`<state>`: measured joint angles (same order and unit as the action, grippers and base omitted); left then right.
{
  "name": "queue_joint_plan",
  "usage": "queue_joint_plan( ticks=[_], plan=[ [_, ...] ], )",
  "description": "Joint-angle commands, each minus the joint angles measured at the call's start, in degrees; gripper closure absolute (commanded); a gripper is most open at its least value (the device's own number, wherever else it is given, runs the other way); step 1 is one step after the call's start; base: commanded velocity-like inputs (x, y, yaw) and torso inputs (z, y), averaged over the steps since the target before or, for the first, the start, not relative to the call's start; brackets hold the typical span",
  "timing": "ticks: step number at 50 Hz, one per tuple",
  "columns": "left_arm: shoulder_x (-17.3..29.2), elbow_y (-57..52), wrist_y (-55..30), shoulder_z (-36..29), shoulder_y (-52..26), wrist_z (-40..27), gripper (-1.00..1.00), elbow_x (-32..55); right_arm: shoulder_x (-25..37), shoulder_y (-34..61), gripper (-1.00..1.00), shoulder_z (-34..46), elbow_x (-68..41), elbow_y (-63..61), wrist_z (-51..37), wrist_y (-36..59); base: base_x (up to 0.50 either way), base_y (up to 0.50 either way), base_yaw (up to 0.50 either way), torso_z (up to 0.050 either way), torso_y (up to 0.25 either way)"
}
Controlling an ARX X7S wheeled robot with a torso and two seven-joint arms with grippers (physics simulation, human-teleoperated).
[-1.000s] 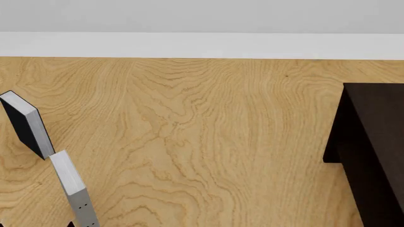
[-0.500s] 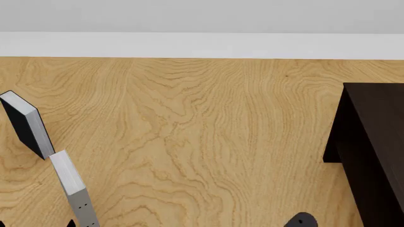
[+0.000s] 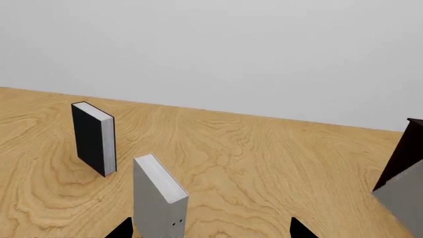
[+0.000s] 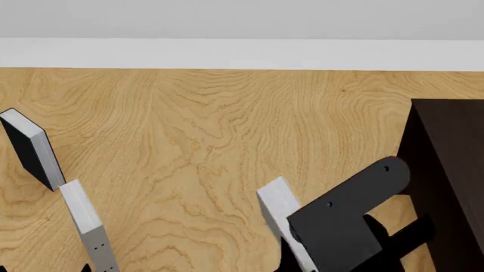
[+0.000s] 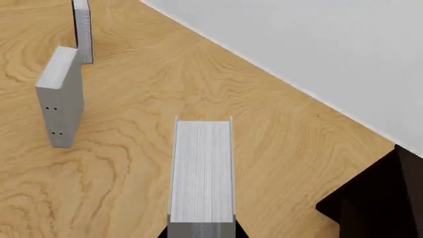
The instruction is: Pick up the book on the right and place it on the cabinet shelf.
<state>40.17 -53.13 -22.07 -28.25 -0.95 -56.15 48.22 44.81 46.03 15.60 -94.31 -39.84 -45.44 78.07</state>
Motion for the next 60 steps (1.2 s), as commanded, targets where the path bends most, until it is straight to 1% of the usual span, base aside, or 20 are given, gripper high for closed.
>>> queue_joint_plan(
  ticks=[1, 2, 5, 7, 8, 9, 12, 15, 18, 21, 24, 28, 29, 30, 31, 37, 40, 44, 53, 60],
  plan=[
    [-0.6, 0.1, -0.4, 0.6, 0.5, 0.5, -1.0, -0.1, -4.9, 10.8, 1.0, 6.1, 8.6, 2.3, -1.4, 4.4, 0.0, 0.0, 0.0, 0.0, 0.0],
    [-0.6, 0.1, -0.4, 0.6, 0.4, 0.6, -1.0, -0.2, -5.6, 11.2, 1.0, 6.5, 9.1, 2.9, -1.0, 4.2, 0.0, 0.0, 0.0, 0.0, 0.0],
    [-0.5, 0.0, -0.5, 0.6, 0.3, 0.5, -1.0, -0.1, -7.0, 14.0, 1.0, 11.1, 16.2, 2.4, 1.3, 5.1, 0.0, 0.0, 0.0, 0.0, 0.0],
    [-0.5, -0.1, -0.5, 0.5, 0.3, 0.5, -1.0, -0.1, -8.9, 12.5, 1.0, 8.0, 8.8, 6.9, -10.0, 4.6, 0.0, 0.0, 0.0, 0.0, 0.0],
    [-0.5, -0.1, -0.4, 0.5, 0.3, 0.5, -1.0, -0.1, -9.6, 13.0, 1.0, 8.5, 9.9, 7.4, -10.9, 4.6, 0.0, 0.0, 0.0, 0.0, 0.0],
    [-0.5, 0.0, -0.4, 0.5, 0.3, 0.5, -1.0, -0.2, -8.9, 15.8, 1.0, 14.1, 15.8, 4.9, -3.1, 5.4, 0.0, 0.0, 0.0, 0.0, 0.0],
    [-0.6, 0.0, -0.3, 0.3, 0.2, 0.7, -1.0, -0.3, -9.8, 17.5, 1.0, 18.4, 20.1, 6.4, -2.2, 6.3, 0.0, 0.0, 0.0, 0.0, 0.0],
    [-0.6, 0.0, -0.3, 0.2, 0.1, 0.7, -1.0, -0.2, -11.1, 20.8, 1.0, 24.7, 25.0, 7.7, -1.0, 8.3, 0.0, 0.0, 0.0, 0.0, 0.003],
    [-0.4, 0.1, -0.3, 0.2, 0.1, 0.8, -1.0, -0.3, -12.0, 25.7, 1.0, 35.2, 33.0, 9.1, 0.7, 8.8, 0.0, 0.0, 0.0, 0.0, 0.0],
    [-0.4, 0.1, -0.1, 0.2, 0.2, 0.8, -1.0, -0.3, -13.2, 27.4, 1.0, 40.4, 35.5, 10.7, 1.5, 9.0, 0.0, 0.0, 0.0, 0.0, 0.0],
    [-0.5, 0.3, 0.1, 0.1, 0.4, 0.9, -1.0, -0.4, -14.7, 29.8, 1.0, 47.2, 39.2, 12.3, 0.9, 10.1, 0.0, 0.0, 0.0, 0.0, 0.003],
    [-0.5, 0.3, 0.3, 0.1, 0.4, 1.0, -1.0, -0.4, -17.1, 31.6, 1.0, 53.5, 40.6, 16.0, -1.8, 11.6, 0.0, 0.0, 0.0, 0.0, 0.0],
    [-0.4, 0.3, 0.2, 0.1, 0.3, 1.0, -1.0, -0.4, -17.6, 32.6, 1.0, 56.5, 41.4, 16.6, -1.9, 11.4, 0.0, 0.0, 0.0, 0.0, 0.0],
    [-0.4, 0.2, 0.3, 0.1, 0.3, 1.0, -1.0, -0.3, -18.2, 32.2, 1.0, 56.5, 41.1, 17.6, -2.7, 11.3, 0.0, 0.0, 0.0, 0.0, 0.0],
    [-0.3, 0.3, 0.3, 0.1, 0.3, 1.0, -1.0, -0.3, -18.9, 33.0, 1.0, 58.8, 41.7, 18.6, -4.2, 11.6, 0.0, 0.0, 0.0, 0.0, 0.01],
    [-0.2, 0.0, 0.2, 0.1, 0.0, 1.0, -1.0, 0.0, -22.5, 35.4, 1.0, 65.5, 39.3, 24.5, -10.9, 11.7, 0.0, 0.0, 0.0, 0.0, 0.0],
    [0.0, -0.1, 0.3, 0.1, 0.0, 0.9, -1.0, 0.1, -23.7, 36.1, 1.0, 68.4, 38.3, 27.3, -12.7, 11.2, 0.0, 0.0, 0.0, 0.0, 0.003],
    [0.2, -0.1, 0.7, 0.2, 0.4, 1.0, -1.0, -0.1, -24.7, 35.2, 1.0, 69.6, 38.4, 30.0, -14.0, 10.3, 0.0, 0.0, 0.0, 0.0, 0.0],
    [0.4, -0.1, 1.2, 0.2, 0.6, 1.3, -1.0, -0.4, -25.8, 31.2, 1.0, 65.5, 36.7, 36.1, -19.6, 10.0, 0.0, 0.0, 0.0, 0.0, 0.001],
    [0.5, -0.1, 1.5, 0.2, 0.9, 1.2, -1.0, -0.4, -26.3, 30.1, 1.0, 66.9, 38.1, 39.1, -19.5, 7.0, 0.0, 0.0, 0.0, 0.0, 0.001]
  ],
)
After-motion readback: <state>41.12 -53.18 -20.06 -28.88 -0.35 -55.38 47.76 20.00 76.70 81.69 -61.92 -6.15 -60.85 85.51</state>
